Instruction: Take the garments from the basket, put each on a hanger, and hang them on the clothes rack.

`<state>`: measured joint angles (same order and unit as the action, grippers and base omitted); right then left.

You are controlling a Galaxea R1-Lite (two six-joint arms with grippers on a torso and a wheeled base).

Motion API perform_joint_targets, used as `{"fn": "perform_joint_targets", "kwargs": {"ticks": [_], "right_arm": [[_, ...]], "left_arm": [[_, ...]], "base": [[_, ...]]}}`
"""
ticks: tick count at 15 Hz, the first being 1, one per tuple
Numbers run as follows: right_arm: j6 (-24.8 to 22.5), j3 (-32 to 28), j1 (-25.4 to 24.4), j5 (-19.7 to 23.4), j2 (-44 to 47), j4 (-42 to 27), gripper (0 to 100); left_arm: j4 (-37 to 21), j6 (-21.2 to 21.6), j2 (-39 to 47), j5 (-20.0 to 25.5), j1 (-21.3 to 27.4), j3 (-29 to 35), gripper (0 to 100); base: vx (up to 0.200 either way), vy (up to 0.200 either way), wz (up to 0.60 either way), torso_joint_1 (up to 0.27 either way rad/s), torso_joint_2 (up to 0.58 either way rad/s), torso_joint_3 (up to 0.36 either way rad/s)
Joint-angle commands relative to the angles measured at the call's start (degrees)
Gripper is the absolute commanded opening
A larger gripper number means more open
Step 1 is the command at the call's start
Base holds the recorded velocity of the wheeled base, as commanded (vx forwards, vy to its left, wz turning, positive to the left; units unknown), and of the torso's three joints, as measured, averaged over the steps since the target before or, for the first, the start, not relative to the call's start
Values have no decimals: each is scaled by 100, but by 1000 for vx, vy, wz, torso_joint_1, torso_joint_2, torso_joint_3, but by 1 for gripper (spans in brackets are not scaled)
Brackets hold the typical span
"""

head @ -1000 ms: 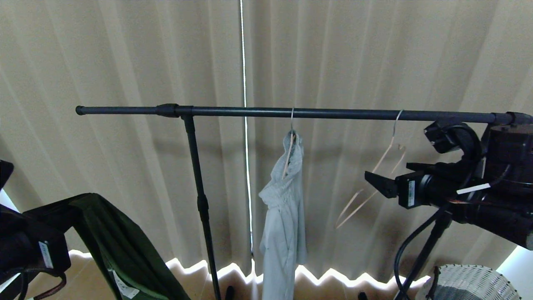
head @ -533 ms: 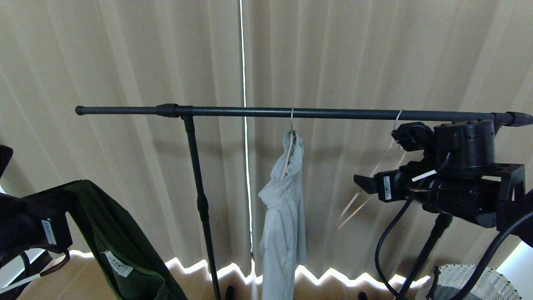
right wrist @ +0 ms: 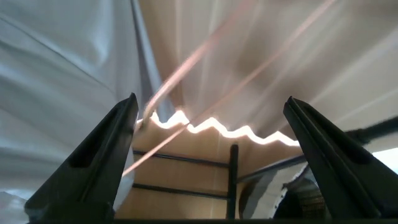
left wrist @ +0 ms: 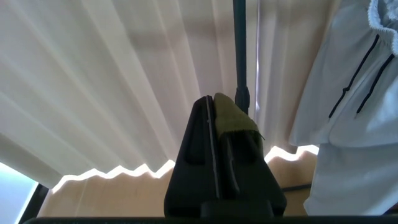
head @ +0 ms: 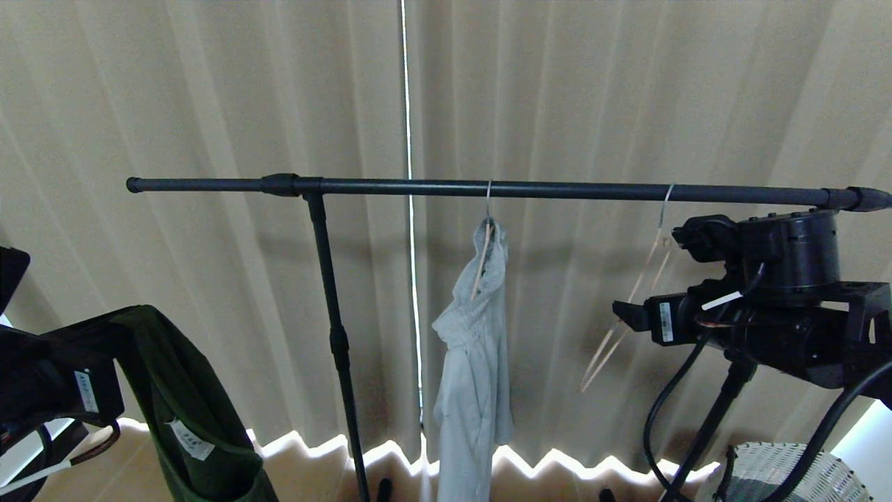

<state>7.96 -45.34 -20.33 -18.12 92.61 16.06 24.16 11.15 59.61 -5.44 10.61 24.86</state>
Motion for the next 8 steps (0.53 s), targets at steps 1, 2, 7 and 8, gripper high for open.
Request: {"fn": "perform_joint_targets", "kwargs": {"ticks": [1, 2, 7, 8], "right_arm": [[-5, 130, 82, 1, -244, 3, 100], [-5, 148, 91, 1, -261, 3, 100], [4, 104, 109, 10, -138, 12, 100], [13, 95, 109, 10, -85, 20, 100]], "left_arm": [[1, 1, 7, -1, 12, -7, 0], [1, 1, 7, -1, 12, -7, 0], [1, 10, -2, -1, 20, -25, 0], [1, 10, -2, -1, 20, -34, 0]], "base": [[0, 0, 0, 0, 0, 0], [0, 0, 0, 0, 0, 0], [0, 0, 0, 0, 0, 0], [0, 0, 0, 0, 0, 0]]}}
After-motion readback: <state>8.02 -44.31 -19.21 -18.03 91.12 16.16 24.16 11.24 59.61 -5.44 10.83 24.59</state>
